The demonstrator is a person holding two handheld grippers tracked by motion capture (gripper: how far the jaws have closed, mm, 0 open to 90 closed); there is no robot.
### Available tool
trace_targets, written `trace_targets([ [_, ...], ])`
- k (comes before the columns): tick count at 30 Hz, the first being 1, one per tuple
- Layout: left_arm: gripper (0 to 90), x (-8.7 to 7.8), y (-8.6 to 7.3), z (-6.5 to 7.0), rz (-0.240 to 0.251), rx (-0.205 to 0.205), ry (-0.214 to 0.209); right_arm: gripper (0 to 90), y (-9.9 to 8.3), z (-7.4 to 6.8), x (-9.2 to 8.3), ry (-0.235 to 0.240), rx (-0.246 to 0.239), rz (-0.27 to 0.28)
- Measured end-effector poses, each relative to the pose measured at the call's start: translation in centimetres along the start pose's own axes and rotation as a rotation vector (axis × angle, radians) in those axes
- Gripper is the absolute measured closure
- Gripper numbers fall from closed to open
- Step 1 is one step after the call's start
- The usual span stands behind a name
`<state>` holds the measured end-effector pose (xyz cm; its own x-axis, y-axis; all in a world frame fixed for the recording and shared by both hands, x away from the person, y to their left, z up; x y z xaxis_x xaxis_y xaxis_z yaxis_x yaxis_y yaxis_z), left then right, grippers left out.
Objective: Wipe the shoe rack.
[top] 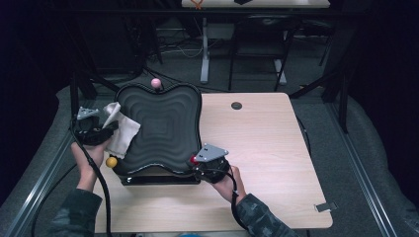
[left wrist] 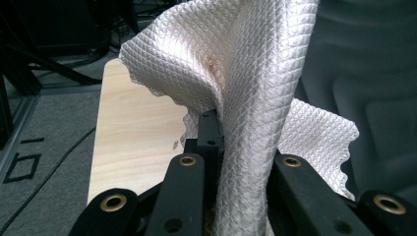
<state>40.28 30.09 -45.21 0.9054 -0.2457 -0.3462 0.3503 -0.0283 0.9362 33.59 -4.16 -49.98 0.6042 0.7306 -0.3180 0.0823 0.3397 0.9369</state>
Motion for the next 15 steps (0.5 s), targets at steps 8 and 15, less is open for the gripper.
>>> trace_targets([
  [8,81.0,-1.2,-1.0,-0.2,-0.013,-0.005,-0.007,60.3,0.0,0.0,0.0,-0.002,0.0,0.006],
  [15,81.0,-2.4,-2.1,-0.7,-0.025,-0.024,0.0,60.3,0.0,0.0,0.0,0.001,0.001,0.008],
])
Point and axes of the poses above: each handheld gripper's, and its own axes: x roughly forward along the jaws, y roughly out of its top, z roughly to its right, the point moved 2 cm from there along x, roughly forward along the jaws, and after that the axes turned 12 degrees about z, right-handed, at the moved point
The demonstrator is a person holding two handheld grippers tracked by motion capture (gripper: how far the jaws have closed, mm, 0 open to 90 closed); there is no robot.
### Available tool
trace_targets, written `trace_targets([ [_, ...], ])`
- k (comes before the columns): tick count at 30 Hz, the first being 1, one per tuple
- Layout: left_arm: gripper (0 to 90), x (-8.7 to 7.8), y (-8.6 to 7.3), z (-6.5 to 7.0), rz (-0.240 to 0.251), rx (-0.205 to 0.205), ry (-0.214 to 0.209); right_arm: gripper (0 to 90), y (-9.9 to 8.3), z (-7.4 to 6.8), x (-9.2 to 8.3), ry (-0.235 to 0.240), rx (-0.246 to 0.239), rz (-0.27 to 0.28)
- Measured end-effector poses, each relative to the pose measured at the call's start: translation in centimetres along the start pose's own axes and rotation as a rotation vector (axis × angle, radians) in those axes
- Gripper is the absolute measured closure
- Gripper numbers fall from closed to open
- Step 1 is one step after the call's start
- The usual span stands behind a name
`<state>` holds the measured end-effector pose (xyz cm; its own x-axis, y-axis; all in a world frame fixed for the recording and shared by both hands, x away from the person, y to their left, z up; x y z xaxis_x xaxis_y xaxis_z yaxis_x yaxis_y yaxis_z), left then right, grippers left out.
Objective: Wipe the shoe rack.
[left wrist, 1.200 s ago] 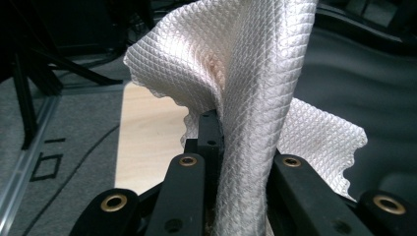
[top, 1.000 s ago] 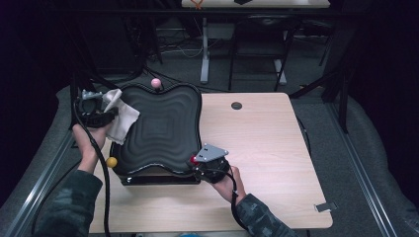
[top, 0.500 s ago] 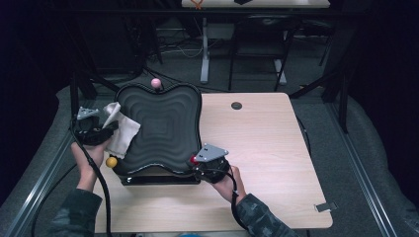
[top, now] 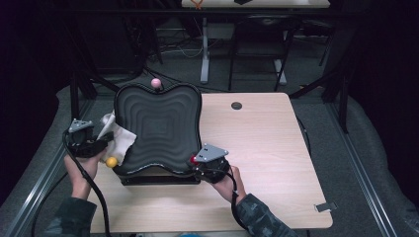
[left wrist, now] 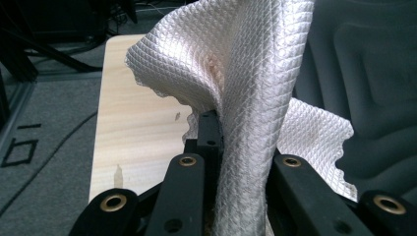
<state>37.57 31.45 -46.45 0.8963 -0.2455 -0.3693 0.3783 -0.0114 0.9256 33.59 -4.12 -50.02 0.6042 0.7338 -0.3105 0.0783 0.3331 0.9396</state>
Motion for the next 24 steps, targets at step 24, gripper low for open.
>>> trace_targets([
  [24,80.8,-0.6,1.8,0.2,0.061,0.018,0.007,60.3,0.0,0.0,0.0,-0.001,0.0,0.0],
])
Point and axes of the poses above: each handheld gripper's, and its own axes: x roughly forward along the jaws, y roughly out of its top, z roughly to its right, the point moved 2 cm from there along x, roughly forward along the jaws, and after that the axes turned 12 degrees about z, right-handed, at the moved point
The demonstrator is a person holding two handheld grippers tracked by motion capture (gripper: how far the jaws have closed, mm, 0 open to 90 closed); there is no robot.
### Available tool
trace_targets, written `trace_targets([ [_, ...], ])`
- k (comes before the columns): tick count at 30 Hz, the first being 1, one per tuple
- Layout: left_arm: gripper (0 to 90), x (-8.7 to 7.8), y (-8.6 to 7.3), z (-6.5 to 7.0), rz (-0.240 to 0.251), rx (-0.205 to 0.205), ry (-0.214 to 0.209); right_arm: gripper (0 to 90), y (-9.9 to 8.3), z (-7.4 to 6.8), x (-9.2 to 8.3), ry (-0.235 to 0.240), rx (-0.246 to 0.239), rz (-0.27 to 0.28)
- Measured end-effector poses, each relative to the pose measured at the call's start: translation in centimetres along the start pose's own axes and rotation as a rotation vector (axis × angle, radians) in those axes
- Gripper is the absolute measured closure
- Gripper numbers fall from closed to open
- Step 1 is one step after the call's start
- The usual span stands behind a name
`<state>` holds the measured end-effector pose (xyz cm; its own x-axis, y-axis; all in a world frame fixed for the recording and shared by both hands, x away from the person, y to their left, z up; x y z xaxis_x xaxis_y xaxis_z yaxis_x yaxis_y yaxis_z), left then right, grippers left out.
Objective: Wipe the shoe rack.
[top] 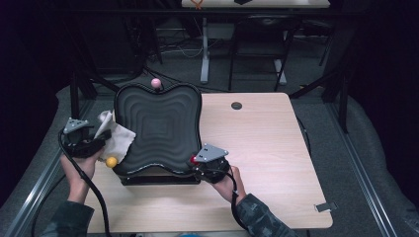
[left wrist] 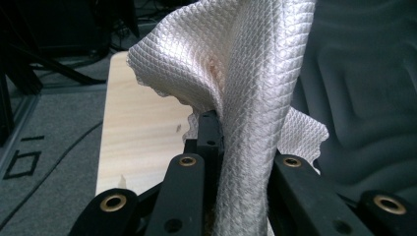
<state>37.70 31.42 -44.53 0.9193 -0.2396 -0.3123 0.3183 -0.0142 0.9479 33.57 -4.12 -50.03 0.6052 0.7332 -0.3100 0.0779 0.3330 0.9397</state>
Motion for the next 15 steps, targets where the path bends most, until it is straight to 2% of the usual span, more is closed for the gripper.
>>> trace_targets([
  [6,80.7,0.7,2.8,-0.6,0.051,0.011,0.026,60.4,0.0,0.0,0.0,0.0,-0.001,0.0],
  [8,80.6,1.1,3.9,-0.8,0.071,-0.001,0.03,60.3,0.0,0.0,0.0,0.0,-0.001,0.0],
  [13,80.3,2.9,6.4,-1.0,0.095,-0.009,0.03,60.3,0.0,0.0,0.0,-0.002,0.0,0.001],
  [15,80.3,3.7,7.3,-0.9,0.092,0.005,0.039,60.3,0.0,0.0,0.0,-0.001,0.001,0.003],
])
Point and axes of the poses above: each handheld gripper's, and its own axes: x roughly forward along the jaws, y roughly out of its top, z roughly to its right, the point moved 2 cm from there along x, roughly forward along the jaws, and after that the axes turned 12 degrees about z, right-handed, at the moved point
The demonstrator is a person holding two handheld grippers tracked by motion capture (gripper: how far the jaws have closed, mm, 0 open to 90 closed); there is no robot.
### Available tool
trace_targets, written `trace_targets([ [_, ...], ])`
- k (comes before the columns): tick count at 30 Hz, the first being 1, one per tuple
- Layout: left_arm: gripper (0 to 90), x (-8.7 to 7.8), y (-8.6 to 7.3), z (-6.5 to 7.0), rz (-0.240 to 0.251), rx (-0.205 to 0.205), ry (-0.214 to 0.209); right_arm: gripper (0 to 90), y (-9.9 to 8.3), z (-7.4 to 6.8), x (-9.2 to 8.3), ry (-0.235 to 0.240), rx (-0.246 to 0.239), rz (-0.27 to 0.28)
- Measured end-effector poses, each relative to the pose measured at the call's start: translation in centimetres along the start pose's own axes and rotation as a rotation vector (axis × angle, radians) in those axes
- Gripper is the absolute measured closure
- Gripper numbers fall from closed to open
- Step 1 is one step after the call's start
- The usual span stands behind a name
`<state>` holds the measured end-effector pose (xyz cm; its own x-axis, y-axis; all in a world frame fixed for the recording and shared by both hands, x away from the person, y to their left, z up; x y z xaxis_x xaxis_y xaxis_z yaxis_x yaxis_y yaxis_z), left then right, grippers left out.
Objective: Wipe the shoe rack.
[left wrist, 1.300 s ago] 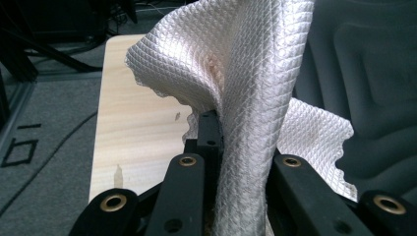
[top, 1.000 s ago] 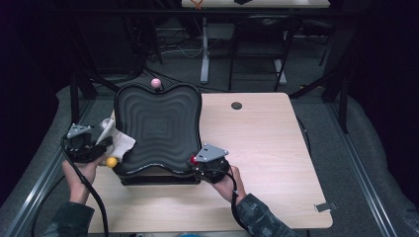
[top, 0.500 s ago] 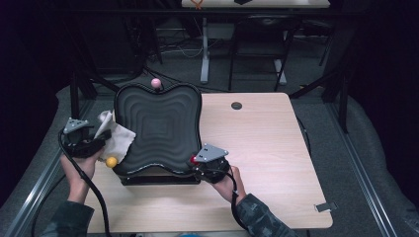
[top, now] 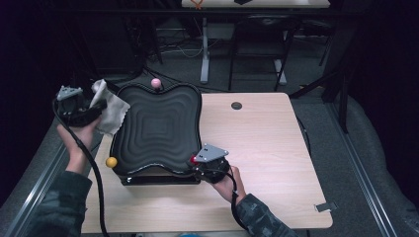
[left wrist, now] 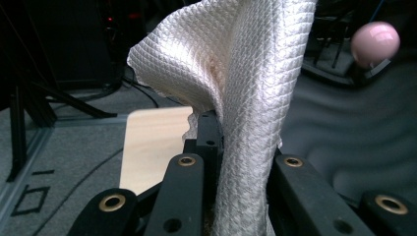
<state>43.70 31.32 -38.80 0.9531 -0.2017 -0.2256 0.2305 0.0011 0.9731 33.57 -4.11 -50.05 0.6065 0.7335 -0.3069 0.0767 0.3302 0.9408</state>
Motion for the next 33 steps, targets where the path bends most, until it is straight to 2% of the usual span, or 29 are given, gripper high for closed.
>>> trace_targets([
  [6,80.4,3.2,1.5,0.6,-0.039,0.041,0.024,60.4,0.0,0.0,0.0,0.001,0.001,0.003],
  [10,80.2,4.9,2.0,0.6,-0.06,0.045,0.038,60.5,-0.1,0.0,-0.1,0.003,-0.006,0.004],
  [12,80.2,5.4,2.2,0.7,-0.072,0.048,0.041,60.6,-0.2,0.2,-0.1,0.019,-0.009,0.012],
  [15,80.2,5.5,2.2,0.9,-0.077,0.06,0.04,60.7,-0.2,0.3,-0.2,0.036,-0.015,0.017],
  [19,80.2,5.0,2.1,0.7,-0.073,0.047,0.036,60.7,-0.3,0.0,-0.4,0.071,-0.011,0.035],
  [22,80.3,4.4,1.9,0.6,-0.075,0.061,0.031,60.7,-0.3,-0.6,-0.8,0.082,-0.027,0.027],
  [27,80.3,3.2,1.3,0.6,-0.078,0.064,0.022,60.7,-0.4,-1.7,-1.3,0.126,-0.016,0.048],
  [31,80.3,2.7,0.6,0.4,-0.085,0.073,0.026,60.6,-0.5,-2.5,-1.7,0.133,-0.005,0.051],
  [33,79.9,2.9,0.5,0.1,-0.079,0.065,0.028,60.5,-0.5,-2.7,-1.8,0.12,-0.01,0.04],
])
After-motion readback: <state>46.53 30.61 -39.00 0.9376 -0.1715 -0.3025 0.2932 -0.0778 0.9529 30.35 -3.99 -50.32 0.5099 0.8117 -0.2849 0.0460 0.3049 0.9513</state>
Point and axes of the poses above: each handheld gripper's, and its own axes: x roughly forward along the jaws, y roughly out of its top, z roughly to its right, the point moved 2 cm from there along x, roughly forward along the jaws, and after that the axes turned 12 degrees about z, right-handed, at the moved point
